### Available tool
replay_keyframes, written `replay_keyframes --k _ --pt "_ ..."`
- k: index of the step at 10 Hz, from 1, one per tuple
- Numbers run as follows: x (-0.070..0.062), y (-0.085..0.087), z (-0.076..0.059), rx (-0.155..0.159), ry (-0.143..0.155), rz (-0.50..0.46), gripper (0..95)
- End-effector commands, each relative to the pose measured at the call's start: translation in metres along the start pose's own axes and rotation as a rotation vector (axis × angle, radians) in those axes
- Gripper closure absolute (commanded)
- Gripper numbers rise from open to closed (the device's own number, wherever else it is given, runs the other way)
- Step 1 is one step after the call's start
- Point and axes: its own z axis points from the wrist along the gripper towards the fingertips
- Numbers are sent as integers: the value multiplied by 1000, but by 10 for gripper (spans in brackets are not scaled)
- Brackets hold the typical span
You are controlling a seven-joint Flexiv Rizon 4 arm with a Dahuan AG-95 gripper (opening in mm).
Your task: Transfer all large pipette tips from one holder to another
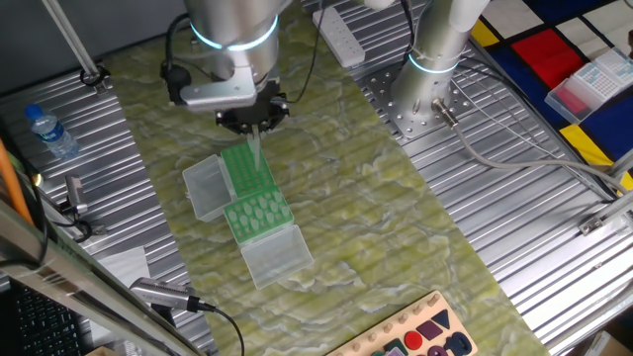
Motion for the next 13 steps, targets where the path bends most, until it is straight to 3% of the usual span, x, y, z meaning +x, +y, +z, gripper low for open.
replay_keyframes --k 1,6,9,11,13 --pt "6 4 4 9 12 -23 950" --pt "10 6 11 22 20 -59 950" --pt "9 6 8 16 15 -56 950" --pt "4 5 3 11 -7 -45 950" --pt "4 5 3 -1 -53 10 950"
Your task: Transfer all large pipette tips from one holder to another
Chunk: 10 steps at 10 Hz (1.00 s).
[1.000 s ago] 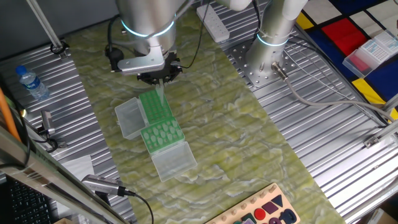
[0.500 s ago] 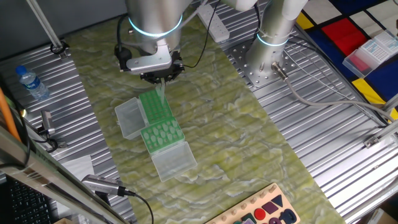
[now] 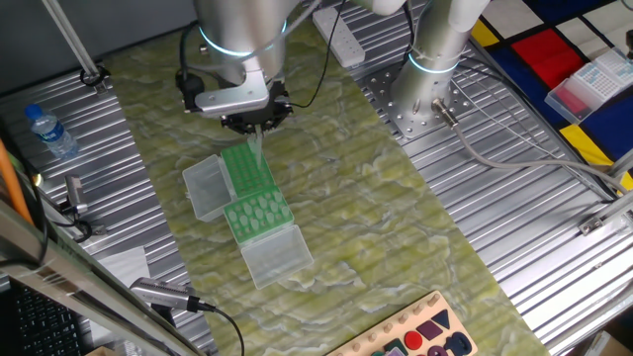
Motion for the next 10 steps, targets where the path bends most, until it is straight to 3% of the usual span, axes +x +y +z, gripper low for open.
replay_keyframes --k 1,5,10 --pt "0 1 0 -6 -59 75 950" --pt "0 1 0 -22 -75 130 950" --pt "0 1 0 -31 -57 169 950"
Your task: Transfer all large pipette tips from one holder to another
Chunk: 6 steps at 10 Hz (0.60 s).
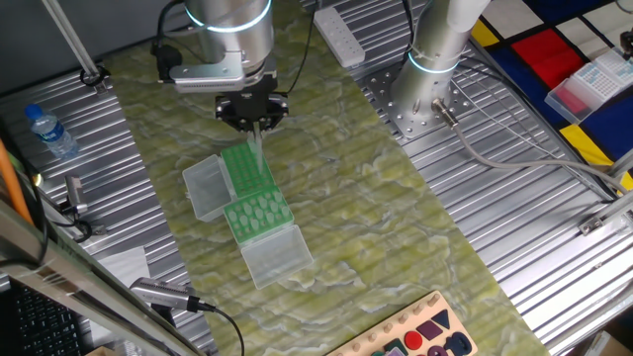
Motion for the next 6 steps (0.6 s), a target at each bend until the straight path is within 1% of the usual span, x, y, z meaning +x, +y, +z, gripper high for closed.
replay_keyframes --k 1,2,3,5,6 --pt "5 -2 -2 -7 29 -5 950" --pt "12 -6 -4 -4 44 -13 950" --pt "24 -12 -7 -1 56 -21 950" --pt "37 -18 -6 -1 54 -34 950" --pt "39 -18 -3 -3 49 -35 950"
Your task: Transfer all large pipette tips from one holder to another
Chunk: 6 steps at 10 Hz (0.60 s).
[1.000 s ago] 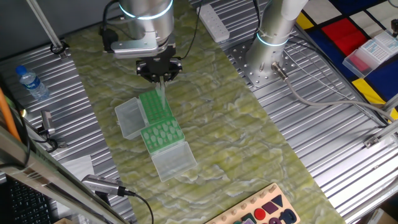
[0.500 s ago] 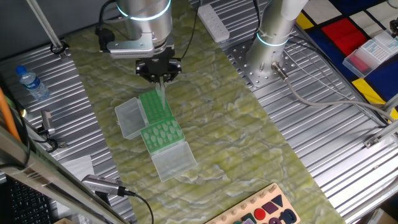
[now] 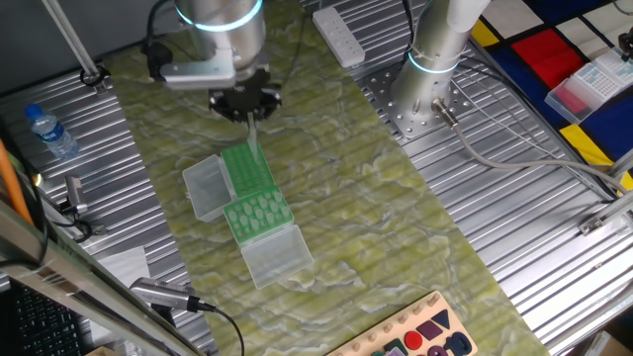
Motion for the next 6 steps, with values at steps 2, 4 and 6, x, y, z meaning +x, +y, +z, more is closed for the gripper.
replay_keyframes --k 2,4,6 --pt "4 0 8 4 -9 13 950" --pt "4 0 10 2 -13 14 950" --pt "2 1 12 5 -11 12 950"
